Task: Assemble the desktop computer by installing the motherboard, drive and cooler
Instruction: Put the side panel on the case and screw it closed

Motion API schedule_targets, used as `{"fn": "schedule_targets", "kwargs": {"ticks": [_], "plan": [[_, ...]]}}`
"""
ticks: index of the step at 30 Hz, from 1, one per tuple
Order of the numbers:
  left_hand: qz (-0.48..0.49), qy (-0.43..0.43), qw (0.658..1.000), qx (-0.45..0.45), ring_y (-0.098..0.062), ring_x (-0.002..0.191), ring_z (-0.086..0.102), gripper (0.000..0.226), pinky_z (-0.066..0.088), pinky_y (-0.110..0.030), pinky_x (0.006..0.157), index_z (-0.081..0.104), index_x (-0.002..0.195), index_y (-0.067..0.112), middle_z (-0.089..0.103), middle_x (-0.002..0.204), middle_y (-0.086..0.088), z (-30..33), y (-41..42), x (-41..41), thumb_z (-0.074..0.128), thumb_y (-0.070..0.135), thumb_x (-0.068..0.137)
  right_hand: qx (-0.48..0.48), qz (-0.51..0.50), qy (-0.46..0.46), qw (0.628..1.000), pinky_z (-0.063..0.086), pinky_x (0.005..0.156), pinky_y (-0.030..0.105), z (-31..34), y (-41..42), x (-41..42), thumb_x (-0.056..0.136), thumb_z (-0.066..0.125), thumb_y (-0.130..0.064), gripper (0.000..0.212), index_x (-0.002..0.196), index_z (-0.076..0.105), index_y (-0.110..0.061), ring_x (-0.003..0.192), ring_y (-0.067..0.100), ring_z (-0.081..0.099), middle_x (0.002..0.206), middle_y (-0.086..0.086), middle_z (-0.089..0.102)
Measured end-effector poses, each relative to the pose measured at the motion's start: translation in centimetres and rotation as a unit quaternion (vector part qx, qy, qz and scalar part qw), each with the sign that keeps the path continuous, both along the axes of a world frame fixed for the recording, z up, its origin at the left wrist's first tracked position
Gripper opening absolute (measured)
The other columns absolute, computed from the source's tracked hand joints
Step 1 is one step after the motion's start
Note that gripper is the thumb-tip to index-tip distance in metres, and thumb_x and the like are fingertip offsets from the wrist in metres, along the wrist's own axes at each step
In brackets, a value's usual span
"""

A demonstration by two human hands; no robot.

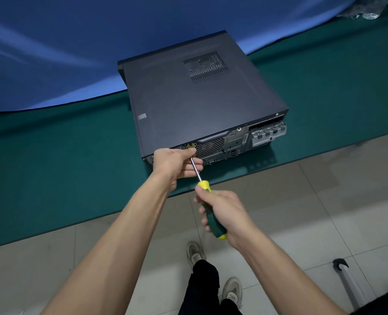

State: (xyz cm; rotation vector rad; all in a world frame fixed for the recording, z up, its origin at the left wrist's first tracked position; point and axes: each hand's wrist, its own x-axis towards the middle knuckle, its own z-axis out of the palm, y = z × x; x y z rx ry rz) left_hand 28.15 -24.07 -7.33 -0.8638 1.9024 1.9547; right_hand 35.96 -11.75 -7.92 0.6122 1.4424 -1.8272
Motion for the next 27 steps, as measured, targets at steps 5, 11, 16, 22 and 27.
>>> {"fn": "schedule_targets", "kwargs": {"ticks": [5, 11, 16, 22, 27], "plan": [[-0.067, -0.026, 0.996, 0.052, -0.014, 0.051, 0.067, 0.023, 0.052, -0.022, 0.044, 0.061, 0.085, 0.001, 0.071, 0.064, -0.008, 0.2, -0.3, 0.1, 0.051, 0.019, 0.096, -0.335, -0.054, -0.164, 0.926, 0.034, 0.031, 0.018, 0.1, 0.7, -0.3, 0.080, 0.056, -0.042, 0.041, 0.085, 0.068, -0.003, 0.033, 0.008, 0.041, 0.050, -0.002, 0.046], [-0.026, -0.013, 1.000, -0.009, -0.018, 0.046, 0.065, 0.020, 0.050, -0.022, 0.040, 0.062, 0.080, -0.001, 0.068, 0.057, -0.010, 0.0, -0.1, 0.1, 0.061, 0.015, 0.090, 0.022, 0.024, 0.012, 0.999, 0.041, 0.041, 0.020, -0.3, -0.2, 0.1, 0.090, 0.061, -0.037, 0.025, 0.081, 0.060, -0.013, 0.040, 0.012, 0.050, 0.060, 0.000, 0.055], [0.000, 0.001, 1.000, -0.007, -0.013, 0.042, 0.063, 0.018, 0.047, -0.019, 0.038, 0.061, 0.078, 0.002, 0.067, 0.053, -0.006, -0.2, 0.3, 0.2, 0.063, 0.016, 0.089, -0.224, -0.031, -0.143, 0.964, 0.029, 0.032, 0.015, 0.4, 0.4, -0.5, 0.083, 0.060, -0.040, 0.030, 0.079, 0.063, -0.011, 0.033, 0.007, 0.035, 0.051, -0.004, 0.043], [-0.011, 0.015, 0.997, -0.074, -0.013, 0.040, 0.060, 0.025, 0.049, -0.022, 0.039, 0.061, 0.079, 0.003, 0.067, 0.054, -0.005, -0.2, 1.1, 0.4, 0.053, 0.020, 0.095, -0.026, 0.075, -0.020, 0.997, 0.036, 0.038, 0.018, 1.0, 2.5, -1.6, 0.090, 0.059, -0.040, 0.034, 0.085, 0.066, -0.008, 0.038, 0.013, 0.048, 0.052, -0.001, 0.053], [0.018, 0.082, 0.994, -0.069, -0.019, 0.034, 0.052, 0.029, 0.039, -0.020, 0.034, 0.060, 0.076, 0.002, 0.065, 0.052, -0.009, 1.0, 2.5, -0.5, 0.035, 0.010, 0.088, 0.105, 0.165, 0.076, 0.978, 0.037, 0.038, 0.018, 4.4, 5.7, -5.5, 0.090, 0.061, -0.036, 0.029, 0.081, 0.066, -0.009, 0.039, 0.014, 0.050, 0.051, 0.001, 0.054]]}}
